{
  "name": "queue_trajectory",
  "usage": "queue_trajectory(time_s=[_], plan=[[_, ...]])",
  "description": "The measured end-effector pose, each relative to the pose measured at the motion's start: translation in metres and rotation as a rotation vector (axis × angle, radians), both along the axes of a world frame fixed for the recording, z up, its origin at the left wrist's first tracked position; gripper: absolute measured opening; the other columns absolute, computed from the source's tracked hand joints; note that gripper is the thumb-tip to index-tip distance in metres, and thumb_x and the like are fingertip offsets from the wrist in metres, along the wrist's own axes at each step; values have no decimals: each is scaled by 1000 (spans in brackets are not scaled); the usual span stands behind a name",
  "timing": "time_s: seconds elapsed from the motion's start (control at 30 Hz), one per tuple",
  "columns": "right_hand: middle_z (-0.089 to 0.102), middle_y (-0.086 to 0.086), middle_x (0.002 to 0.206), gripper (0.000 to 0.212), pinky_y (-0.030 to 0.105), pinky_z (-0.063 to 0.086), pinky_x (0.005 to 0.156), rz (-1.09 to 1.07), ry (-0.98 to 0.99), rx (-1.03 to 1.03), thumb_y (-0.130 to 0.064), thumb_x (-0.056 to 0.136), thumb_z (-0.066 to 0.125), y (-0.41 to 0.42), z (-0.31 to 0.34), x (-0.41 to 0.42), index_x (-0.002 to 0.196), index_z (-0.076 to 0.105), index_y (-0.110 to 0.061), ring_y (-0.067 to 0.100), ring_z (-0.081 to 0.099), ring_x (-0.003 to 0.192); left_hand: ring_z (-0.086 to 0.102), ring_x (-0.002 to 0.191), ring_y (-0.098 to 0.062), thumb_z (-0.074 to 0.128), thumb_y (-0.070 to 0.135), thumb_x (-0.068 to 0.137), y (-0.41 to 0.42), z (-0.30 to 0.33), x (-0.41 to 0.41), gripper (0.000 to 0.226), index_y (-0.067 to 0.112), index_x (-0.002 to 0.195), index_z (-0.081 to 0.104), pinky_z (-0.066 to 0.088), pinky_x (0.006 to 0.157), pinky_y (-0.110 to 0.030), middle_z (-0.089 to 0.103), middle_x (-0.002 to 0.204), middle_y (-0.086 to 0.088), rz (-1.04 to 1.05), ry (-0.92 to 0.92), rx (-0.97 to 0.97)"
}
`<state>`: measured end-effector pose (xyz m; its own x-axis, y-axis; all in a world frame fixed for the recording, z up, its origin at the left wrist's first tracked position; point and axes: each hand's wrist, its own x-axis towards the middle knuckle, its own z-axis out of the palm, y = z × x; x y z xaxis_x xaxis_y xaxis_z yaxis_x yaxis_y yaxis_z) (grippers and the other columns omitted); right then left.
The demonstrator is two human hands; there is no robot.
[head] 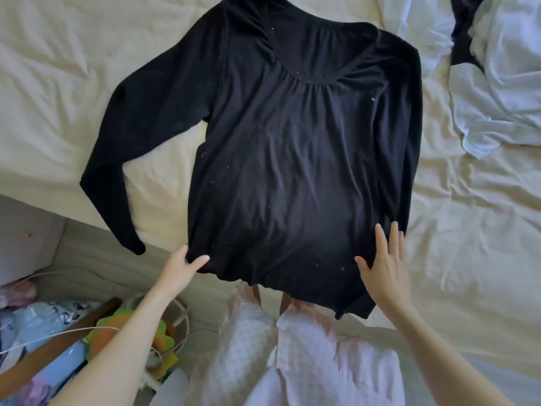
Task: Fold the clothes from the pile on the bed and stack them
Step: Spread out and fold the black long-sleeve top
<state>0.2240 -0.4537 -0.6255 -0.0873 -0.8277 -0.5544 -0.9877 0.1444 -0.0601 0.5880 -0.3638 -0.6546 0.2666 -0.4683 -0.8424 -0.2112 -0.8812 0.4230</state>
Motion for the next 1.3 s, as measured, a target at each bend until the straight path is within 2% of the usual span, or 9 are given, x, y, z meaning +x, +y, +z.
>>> queue_trajectory(time_s=[0.23,0.37,0.53,0.7,0.87,1.03,1.13,1.2,1.3], plan=[[24,8,153,45,41,32,110,-440,-272,-125,-17,92,58,5,3,-8,134,42,-10,26,29,138,55,100,-36,54,7,92,12,20,-2,37,5,127,42,41,76,-40,53,115,-16,-89,-415,-6],[52,9,116,47,39,45,90,-857,-334,-188,-24,88,65,-19,3,-4,126,42,-8,25,53,103,51,108,-36,54,-1,88,-13,40,-42,42,1,129,45,45,83,-42,48,123,-22,-277,-586,-273],[63,7,82,5,31,43,61,-915,-347,-35,-12,89,57,-48,4,-32,92,61,-10,20,56,71,41,131,-35,57,0,87,-62,47,-116,45,2,131,49,40,103,-49,45,139,-17,-649,-529,-509],[61,4,83,18,29,40,70,-901,-347,-166,-10,85,57,-111,32,-113,101,66,-13,21,56,81,0,146,-22,39,20,99,-101,40,-181,53,21,149,22,8,119,-42,8,159,-1,-963,-453,-466],[69,9,102,30,32,46,89,-806,-249,-430,-18,81,58,-213,51,-179,108,69,-16,18,59,94,-8,146,-23,35,26,100,-127,36,-225,54,24,150,14,1,117,-44,-1,159,-1,-1082,-454,-416],[67,8,108,30,35,52,92,-990,-390,-502,-11,83,54,-272,37,-206,109,67,-17,24,64,101,-3,146,-22,36,25,100,-143,35,-260,50,24,148,21,4,118,-46,6,158,-5,-1088,-434,-323],[56,5,114,24,33,49,94,-1111,-461,-497,-15,84,56,-272,29,-203,107,53,-18,23,58,105,25,140,-25,50,23,95,-153,39,-276,44,18,138,43,21,115,-44,32,149,-11,-1012,-526,-382],[52,5,115,23,31,44,90,-1084,-424,-534,-22,84,57,-260,25,-190,101,44,-16,20,51,99,53,113,-28,69,22,83,-161,40,-289,36,12,117,62,44,94,-42,56,122,-12,-960,-628,-497],[58,6,84,29,31,45,71,-1124,-612,-239,-39,87,60,-235,14,-147,86,49,-13,20,54,74,52,91,-21,65,36,84,-170,40,-309,31,15,106,64,40,77,-34,56,100,-2,-949,-672,-422]])
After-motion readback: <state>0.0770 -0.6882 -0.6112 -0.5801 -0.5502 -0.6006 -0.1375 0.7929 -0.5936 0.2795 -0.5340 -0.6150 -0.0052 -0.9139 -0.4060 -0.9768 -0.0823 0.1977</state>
